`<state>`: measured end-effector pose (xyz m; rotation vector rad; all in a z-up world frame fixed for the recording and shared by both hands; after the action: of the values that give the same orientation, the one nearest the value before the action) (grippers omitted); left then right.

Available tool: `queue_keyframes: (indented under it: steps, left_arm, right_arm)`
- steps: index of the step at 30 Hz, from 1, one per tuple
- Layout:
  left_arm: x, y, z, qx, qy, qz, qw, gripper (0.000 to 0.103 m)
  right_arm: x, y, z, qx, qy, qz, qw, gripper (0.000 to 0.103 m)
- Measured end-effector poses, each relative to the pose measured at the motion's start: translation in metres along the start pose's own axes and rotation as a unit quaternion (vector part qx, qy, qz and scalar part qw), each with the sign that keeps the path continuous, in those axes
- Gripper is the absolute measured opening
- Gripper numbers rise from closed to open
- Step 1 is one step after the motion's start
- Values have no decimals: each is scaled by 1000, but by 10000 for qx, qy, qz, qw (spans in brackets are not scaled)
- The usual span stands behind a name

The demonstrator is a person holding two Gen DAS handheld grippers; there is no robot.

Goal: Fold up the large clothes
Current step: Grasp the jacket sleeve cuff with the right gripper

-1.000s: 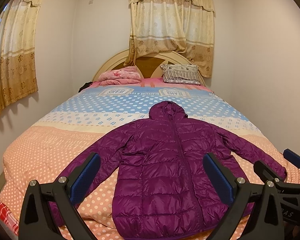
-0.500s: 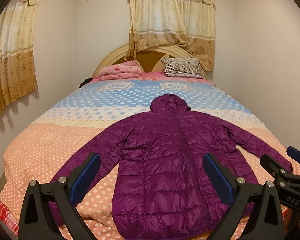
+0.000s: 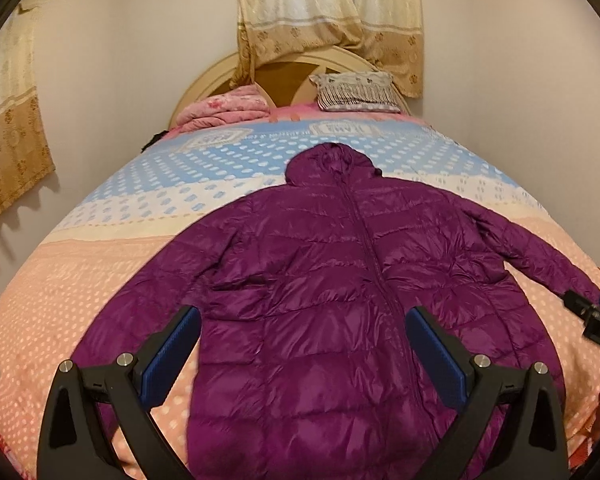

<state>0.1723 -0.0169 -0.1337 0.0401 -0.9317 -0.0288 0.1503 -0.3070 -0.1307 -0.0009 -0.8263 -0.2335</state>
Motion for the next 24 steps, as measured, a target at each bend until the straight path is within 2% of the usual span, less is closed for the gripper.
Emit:
queue_keyframes:
  steps: [6, 13, 19, 24]
  left_arm:
    - [3, -13, -38, -39, 193, -216, 9996, 102]
    - [12, -17, -81, 126, 336, -451, 9983, 102]
    - [18, -13, -98, 160, 379, -440, 9982, 102]
    - [18, -10, -107, 154, 435, -406, 9981, 102]
  right_arm:
    - [8, -71, -31, -605, 247, -585, 9961, 98]
    - [7, -157, -44, -1546, 506, -1177, 9796, 93]
    - [-5, -199, -39, -1949, 672, -1434, 9680, 93]
    - [-20, -205, -38, -1941, 812, -1451, 9668, 91]
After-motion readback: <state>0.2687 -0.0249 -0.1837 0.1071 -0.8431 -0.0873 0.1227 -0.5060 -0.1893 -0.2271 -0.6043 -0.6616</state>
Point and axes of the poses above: each gripper's, at about its wrist camera, not at the fingertips, and z roughly against the way its jaws point, y to its left, x to its top, the point moved 5 cm from there along -z, roughly the way its jaws point
